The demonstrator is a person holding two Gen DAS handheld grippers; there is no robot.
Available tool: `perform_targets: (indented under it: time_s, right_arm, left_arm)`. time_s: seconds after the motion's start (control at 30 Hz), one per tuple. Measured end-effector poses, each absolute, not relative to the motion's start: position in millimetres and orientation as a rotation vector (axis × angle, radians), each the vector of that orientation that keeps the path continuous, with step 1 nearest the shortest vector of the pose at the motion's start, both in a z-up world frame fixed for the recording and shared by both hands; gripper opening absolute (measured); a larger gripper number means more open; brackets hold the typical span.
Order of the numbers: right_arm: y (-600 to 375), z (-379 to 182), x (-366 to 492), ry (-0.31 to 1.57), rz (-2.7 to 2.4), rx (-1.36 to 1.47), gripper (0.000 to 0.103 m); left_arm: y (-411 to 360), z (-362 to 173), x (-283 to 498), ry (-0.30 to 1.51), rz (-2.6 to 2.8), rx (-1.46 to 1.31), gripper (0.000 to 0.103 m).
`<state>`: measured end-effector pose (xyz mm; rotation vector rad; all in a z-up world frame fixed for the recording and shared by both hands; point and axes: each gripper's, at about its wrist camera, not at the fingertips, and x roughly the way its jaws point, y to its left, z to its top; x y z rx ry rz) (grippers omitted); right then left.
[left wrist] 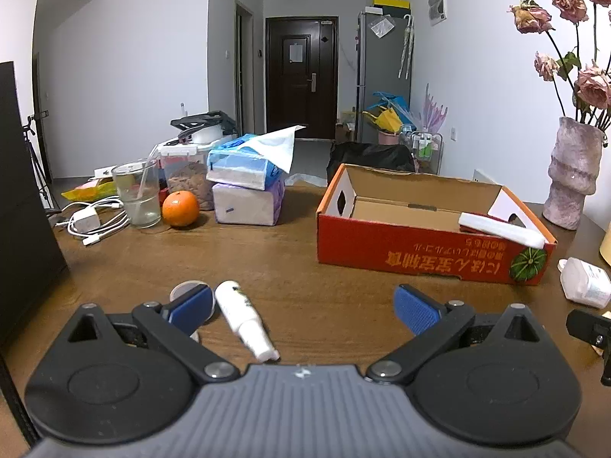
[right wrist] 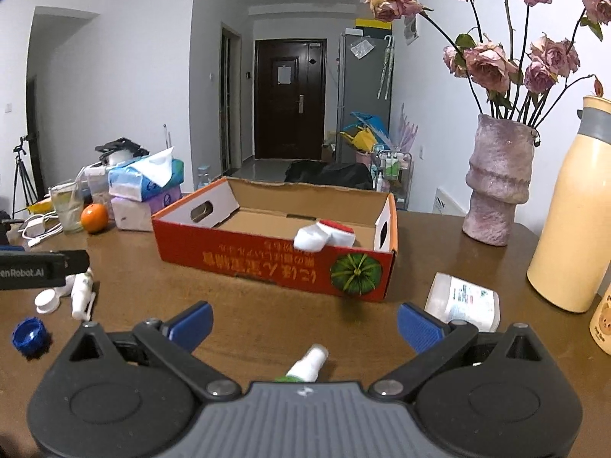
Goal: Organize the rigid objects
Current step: 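Withdraw both tools from the box back toward the table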
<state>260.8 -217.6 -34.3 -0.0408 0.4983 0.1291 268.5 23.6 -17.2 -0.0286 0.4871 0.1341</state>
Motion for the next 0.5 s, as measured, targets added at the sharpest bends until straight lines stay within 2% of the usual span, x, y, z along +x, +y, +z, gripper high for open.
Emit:
perform_targets:
  time_s: [0.5]
  right_arm:
    - [-219.8, -49.6, 233.5, 0.557, 0.121, -0.067, 0.103]
  left_arm:
    - [46.4, -30.1, 233.5, 0.53, 0.144, -0.009, 0.103]
